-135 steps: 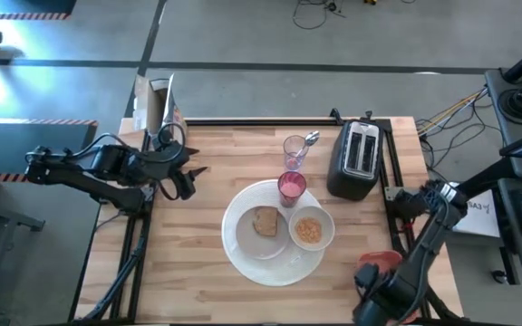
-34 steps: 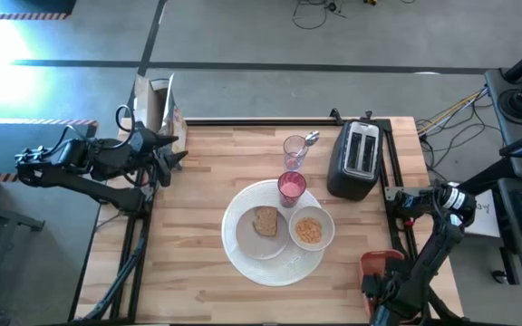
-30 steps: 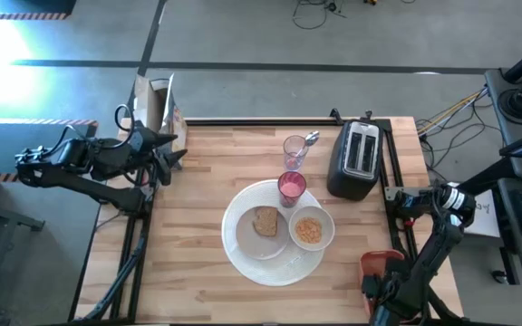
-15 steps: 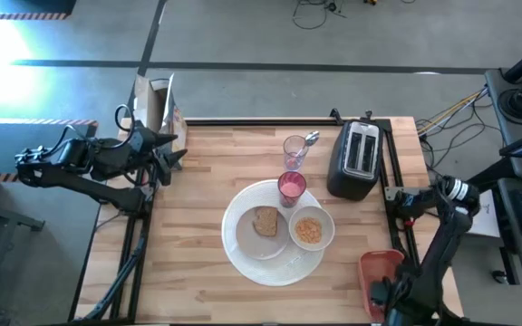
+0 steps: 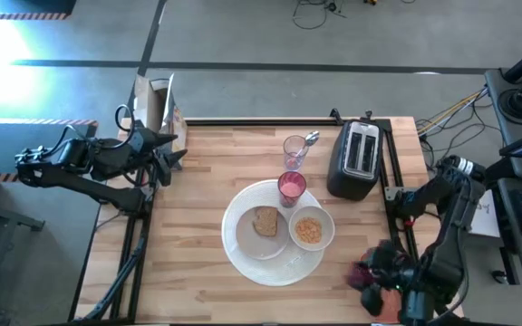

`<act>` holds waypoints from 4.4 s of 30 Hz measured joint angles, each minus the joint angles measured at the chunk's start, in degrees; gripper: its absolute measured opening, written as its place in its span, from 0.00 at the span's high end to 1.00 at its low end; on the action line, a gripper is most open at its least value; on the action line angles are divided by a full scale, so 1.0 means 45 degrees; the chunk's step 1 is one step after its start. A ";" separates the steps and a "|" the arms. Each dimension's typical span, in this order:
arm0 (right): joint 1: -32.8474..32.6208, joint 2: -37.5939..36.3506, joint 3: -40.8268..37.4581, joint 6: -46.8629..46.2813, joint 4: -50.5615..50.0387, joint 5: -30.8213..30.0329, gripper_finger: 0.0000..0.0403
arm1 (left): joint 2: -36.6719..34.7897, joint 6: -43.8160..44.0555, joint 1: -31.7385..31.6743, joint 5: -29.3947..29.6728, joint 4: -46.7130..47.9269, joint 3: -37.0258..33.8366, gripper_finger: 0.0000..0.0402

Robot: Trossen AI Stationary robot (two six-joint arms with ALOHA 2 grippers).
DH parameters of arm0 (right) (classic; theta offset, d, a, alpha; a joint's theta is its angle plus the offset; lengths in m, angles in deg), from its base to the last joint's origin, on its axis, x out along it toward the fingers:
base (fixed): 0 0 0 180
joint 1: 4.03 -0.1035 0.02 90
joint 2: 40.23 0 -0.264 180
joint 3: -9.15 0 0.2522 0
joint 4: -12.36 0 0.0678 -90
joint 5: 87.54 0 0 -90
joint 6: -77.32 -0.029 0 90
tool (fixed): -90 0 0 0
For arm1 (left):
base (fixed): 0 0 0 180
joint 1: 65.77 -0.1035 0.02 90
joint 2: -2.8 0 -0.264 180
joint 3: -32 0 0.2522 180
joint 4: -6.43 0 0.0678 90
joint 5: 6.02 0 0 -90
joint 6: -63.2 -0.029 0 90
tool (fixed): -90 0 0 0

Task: Arrange a breakfast setting
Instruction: Put the apple from the orange bin on the white placemat to the left of the gray plate, then put the orange spoon from the transparent cup to the right of the white bowl

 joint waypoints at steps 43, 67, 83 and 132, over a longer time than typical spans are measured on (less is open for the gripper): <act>0.8847 0.6246 -0.0044 0.9674 1.5149 -0.7770 0.40 | -0.0312 -0.1015 0.0000 0.0976 -0.0556 0.0005 0.41; 1.0807 0.9182 0.2395 1.2723 1.8863 -0.6531 0.38 | -0.2011 -0.1578 0.0002 0.0967 -0.0524 0.0005 0.41; 1.1783 0.9233 0.4813 0.7460 1.1163 -0.3684 0.37 | -0.2388 -0.1694 0.0005 0.0957 -0.0163 0.0005 0.41; 1.1928 0.8495 0.5033 1.1621 1.1372 0.1065 0.10 | -0.2933 -0.1967 0.0005 0.0519 0.0478 0.0000 0.41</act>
